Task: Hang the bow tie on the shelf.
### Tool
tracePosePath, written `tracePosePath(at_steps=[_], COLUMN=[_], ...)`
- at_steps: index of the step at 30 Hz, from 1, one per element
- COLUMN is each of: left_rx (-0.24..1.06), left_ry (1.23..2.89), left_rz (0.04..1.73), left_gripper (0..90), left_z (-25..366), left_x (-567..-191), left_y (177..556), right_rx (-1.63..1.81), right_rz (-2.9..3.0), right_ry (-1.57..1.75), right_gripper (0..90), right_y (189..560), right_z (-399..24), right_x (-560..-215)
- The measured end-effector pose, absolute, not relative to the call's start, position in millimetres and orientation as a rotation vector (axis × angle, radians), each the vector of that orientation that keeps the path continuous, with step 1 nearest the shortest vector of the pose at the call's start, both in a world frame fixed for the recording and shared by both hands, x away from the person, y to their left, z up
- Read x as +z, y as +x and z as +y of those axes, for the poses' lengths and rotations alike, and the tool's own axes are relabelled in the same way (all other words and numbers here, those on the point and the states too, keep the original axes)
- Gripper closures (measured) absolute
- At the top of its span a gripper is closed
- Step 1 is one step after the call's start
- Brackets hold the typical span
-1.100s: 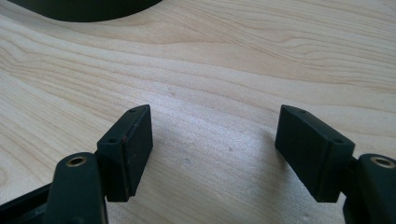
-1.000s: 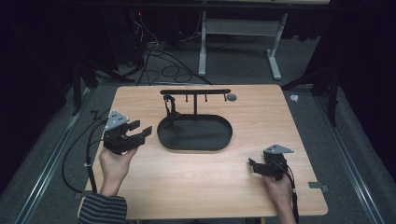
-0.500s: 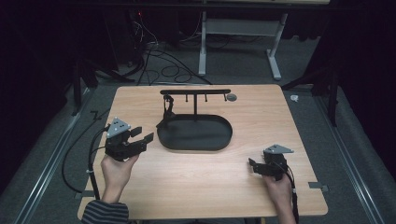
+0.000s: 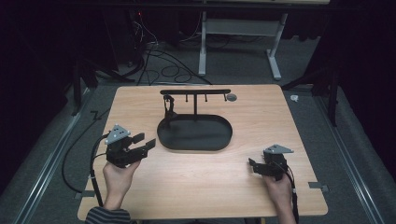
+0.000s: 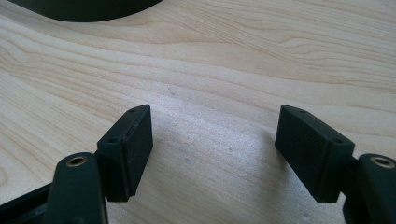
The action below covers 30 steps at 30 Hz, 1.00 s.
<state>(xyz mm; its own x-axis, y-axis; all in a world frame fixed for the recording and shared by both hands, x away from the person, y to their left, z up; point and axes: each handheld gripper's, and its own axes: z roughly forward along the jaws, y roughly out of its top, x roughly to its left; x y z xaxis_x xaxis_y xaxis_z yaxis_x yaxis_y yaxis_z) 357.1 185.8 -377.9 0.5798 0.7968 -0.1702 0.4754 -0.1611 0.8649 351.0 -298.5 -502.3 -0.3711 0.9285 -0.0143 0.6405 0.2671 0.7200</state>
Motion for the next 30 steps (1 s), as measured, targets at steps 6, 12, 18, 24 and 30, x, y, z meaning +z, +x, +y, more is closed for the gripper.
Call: tracePosePath(at_steps=[6,12,18,24,30], left_rx=[0.394,0.386,0.379,0.369,0.37], left_ry=[1.81,1.803,1.807,1.803,1.799], left_rz=[1.048,1.059,1.07,1.083,1.096], left_gripper=[46.1,46.0,45.9,45.8,45.8], left_z=[186,187,188,189,191], left_x=[-383,-389,-394,-400,-402], left_y=[354,350,348,347,346], right_rx=[0.883,0.884,0.883,0.883,0.883], right_rz=[2.107,2.106,2.106,2.106,2.106], right_ry=[1.417,1.419,1.416,1.417,1.416], right_gripper=[28.8,28.8,28.8,28.8,28.8], right_y=[351,351,351,351,351], right_z=[-299,-298,-299,-299,-299], right_x=[-502,-502,-502,-502,-502])
